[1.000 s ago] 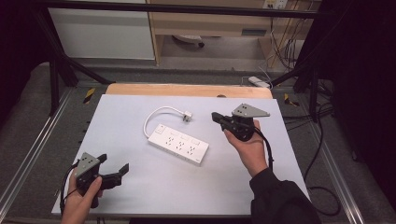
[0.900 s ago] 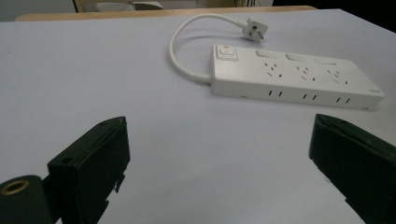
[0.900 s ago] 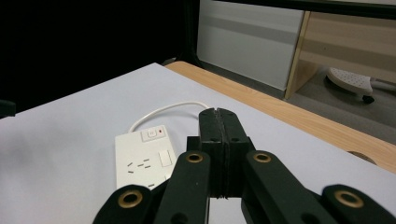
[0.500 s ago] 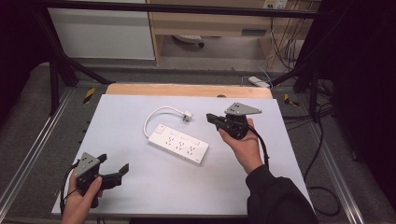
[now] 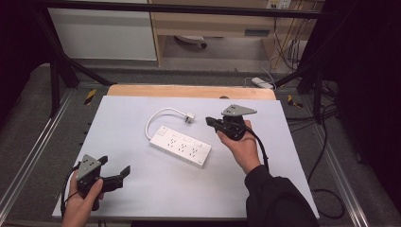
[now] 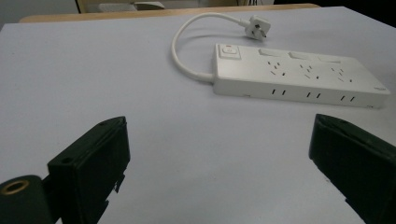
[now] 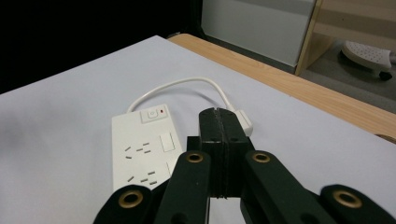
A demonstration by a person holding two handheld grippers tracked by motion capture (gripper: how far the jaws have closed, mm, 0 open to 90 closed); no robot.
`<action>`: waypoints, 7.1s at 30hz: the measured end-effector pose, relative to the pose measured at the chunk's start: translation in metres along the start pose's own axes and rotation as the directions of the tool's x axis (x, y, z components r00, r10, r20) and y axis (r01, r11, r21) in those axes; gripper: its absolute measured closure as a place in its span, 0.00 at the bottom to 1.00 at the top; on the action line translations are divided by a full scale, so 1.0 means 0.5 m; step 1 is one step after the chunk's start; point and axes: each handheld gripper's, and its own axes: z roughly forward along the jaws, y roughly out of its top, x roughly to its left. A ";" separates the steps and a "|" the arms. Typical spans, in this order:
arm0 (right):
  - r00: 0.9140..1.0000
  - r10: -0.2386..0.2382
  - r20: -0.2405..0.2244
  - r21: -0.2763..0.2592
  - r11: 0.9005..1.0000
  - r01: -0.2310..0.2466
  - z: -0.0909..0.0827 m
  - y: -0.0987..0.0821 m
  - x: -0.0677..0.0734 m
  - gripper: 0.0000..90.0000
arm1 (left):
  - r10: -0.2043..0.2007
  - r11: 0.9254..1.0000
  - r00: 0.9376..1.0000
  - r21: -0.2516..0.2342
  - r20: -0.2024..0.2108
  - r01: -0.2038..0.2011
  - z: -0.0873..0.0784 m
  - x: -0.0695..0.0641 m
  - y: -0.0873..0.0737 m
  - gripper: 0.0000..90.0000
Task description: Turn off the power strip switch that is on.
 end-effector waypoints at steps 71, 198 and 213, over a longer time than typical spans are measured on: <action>0.999 -0.001 -0.034 0.196 0.981 0.008 0.087 -0.101 0.017 1.00 | -0.002 1.000 1.000 0.001 0.000 0.002 -0.001 0.008 -0.002 0.06; 0.999 0.045 -0.016 0.094 0.995 -0.044 0.072 -0.145 0.017 0.97 | 0.020 1.000 1.000 0.019 0.006 -0.020 0.002 0.005 -0.003 0.06; 0.990 0.132 0.045 0.068 0.989 -0.135 0.041 -0.114 0.003 0.30 | 0.020 1.000 1.000 0.019 0.006 -0.020 0.002 0.005 -0.004 0.06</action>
